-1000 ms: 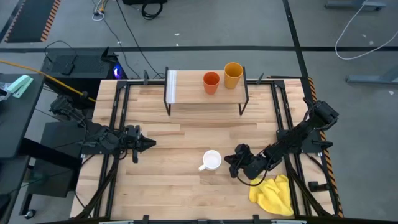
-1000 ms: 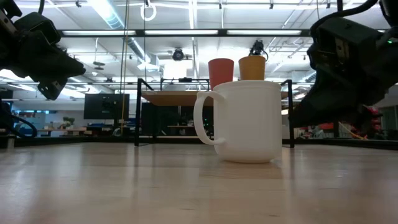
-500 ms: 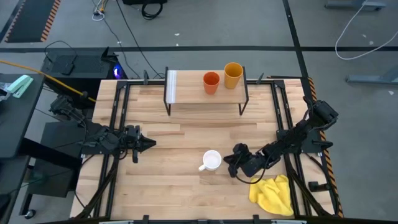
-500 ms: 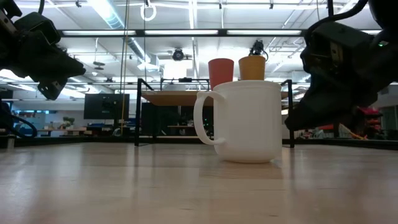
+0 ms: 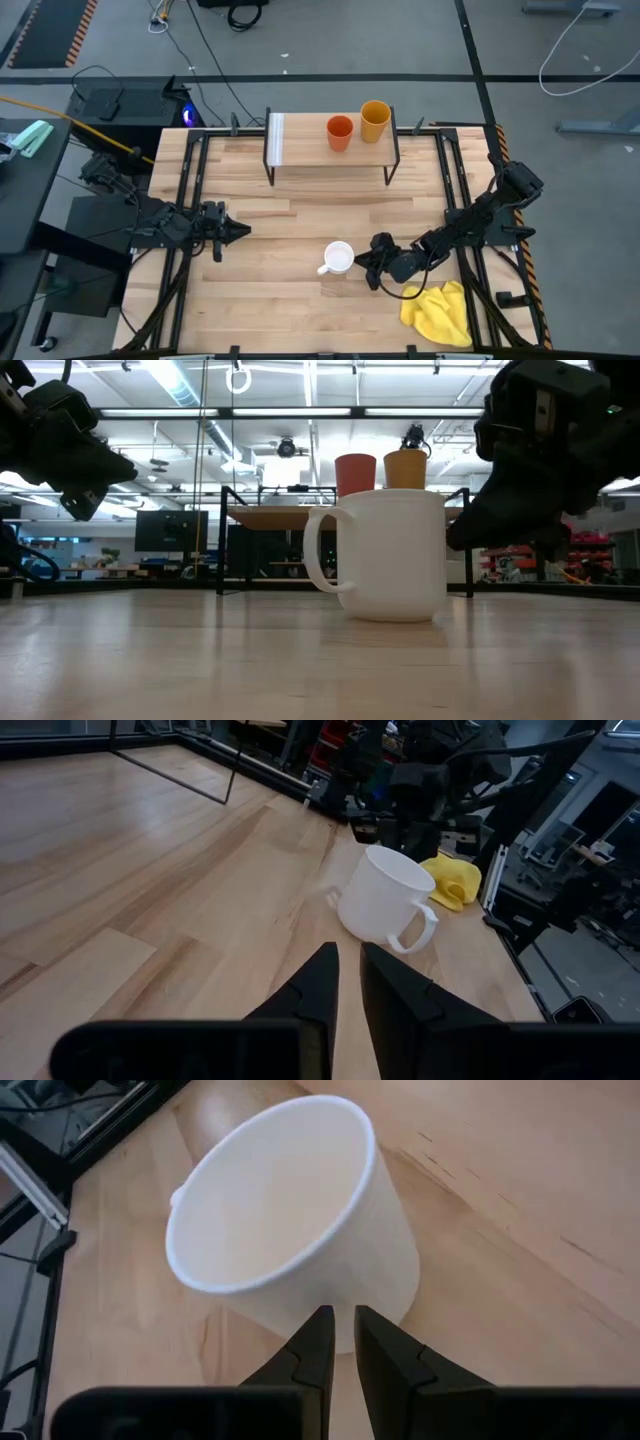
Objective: Stack small to large cups/mugs on shelf
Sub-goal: Put the white mug on the shelf
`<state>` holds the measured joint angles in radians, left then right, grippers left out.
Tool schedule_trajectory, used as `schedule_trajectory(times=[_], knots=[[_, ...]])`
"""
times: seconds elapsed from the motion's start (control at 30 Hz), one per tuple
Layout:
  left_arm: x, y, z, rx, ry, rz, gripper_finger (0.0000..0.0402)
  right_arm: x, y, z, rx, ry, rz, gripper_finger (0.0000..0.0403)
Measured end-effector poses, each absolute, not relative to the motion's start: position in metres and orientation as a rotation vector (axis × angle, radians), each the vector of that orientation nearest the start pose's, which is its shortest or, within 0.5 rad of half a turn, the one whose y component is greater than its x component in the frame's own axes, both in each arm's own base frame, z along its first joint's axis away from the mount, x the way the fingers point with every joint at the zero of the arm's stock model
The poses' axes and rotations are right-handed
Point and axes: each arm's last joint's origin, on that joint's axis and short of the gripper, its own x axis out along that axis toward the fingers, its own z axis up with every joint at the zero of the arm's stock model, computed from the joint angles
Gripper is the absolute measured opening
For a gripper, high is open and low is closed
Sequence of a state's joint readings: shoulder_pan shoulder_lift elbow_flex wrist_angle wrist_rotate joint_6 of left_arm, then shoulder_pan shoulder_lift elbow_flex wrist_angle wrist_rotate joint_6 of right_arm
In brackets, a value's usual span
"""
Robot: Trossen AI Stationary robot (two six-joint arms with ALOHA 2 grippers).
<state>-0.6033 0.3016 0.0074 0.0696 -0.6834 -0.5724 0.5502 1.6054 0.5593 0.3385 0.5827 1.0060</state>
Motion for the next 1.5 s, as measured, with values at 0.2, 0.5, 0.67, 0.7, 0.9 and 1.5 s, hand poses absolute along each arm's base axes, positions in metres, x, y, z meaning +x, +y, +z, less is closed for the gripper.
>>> schedule_trajectory(times=[0.2,0.5,0.67,0.7,0.9,1.5], knots=[[0.099,-0.046,0.148,-0.437,0.151,0.128,0.0052,0.255,0.125,0.135,0.564,0.519,-0.277,0.0048],[0.099,-0.046,0.148,-0.458,0.15,0.13,0.0057,0.265,0.115,0.139,0.542,0.535,-0.249,0.0031],[0.099,-0.046,0.148,-0.458,0.15,0.13,0.0057,0.266,0.112,0.139,0.541,0.541,-0.245,0.003],[0.099,-0.046,0.148,-0.458,0.15,0.13,0.0058,0.267,0.111,0.139,0.541,0.541,-0.247,0.003],[0.099,-0.046,0.148,-0.457,0.15,0.13,0.006,0.269,0.106,0.139,0.532,0.538,-0.259,0.0029],[0.099,-0.046,0.148,-0.457,0.149,0.13,0.0064,0.288,0.085,0.152,0.485,0.496,-0.194,0.0029]])
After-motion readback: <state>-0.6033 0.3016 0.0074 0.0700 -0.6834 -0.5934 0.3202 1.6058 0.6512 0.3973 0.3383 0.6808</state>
